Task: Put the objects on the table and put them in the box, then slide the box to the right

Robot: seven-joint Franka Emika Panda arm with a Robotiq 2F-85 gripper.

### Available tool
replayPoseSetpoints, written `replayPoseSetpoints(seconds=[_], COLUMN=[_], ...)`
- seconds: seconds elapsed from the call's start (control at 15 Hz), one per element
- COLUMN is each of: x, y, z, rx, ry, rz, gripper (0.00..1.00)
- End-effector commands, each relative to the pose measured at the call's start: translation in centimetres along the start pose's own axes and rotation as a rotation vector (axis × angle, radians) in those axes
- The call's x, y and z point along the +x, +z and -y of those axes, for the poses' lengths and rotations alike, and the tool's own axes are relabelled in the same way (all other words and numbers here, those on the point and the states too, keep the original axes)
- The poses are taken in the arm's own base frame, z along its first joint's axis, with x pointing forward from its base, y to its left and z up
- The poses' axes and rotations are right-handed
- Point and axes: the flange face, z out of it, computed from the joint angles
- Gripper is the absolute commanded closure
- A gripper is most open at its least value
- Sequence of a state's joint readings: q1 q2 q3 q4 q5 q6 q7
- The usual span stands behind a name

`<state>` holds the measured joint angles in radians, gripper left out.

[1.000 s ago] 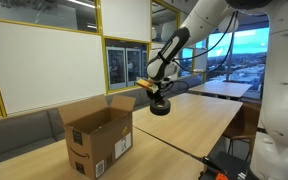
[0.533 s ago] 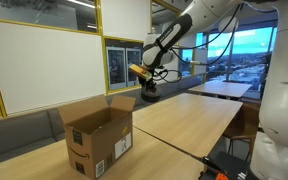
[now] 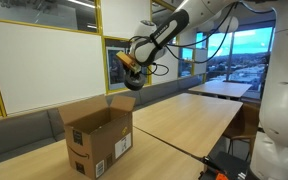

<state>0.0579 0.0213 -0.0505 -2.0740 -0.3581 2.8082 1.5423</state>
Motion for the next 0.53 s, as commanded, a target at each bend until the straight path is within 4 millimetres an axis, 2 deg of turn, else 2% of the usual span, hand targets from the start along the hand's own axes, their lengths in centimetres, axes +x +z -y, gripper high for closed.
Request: replayPoseSetpoints(seconds=[0.0, 0.13, 0.27, 0.47], x=[-0.5, -1.6, -3.4, -7.3], y=[-0.2, 0.8, 2.7, 6.1], z=[2.6, 2.9, 2.9, 2.2], rx=[0.187, 0.281, 0.335, 0.354], ry=[-0.042, -0.043, -0.039, -0.04], rz=[-0.007, 0.015, 0.049, 0.116], gripper=[0.86, 0.87, 0.87, 0.87])
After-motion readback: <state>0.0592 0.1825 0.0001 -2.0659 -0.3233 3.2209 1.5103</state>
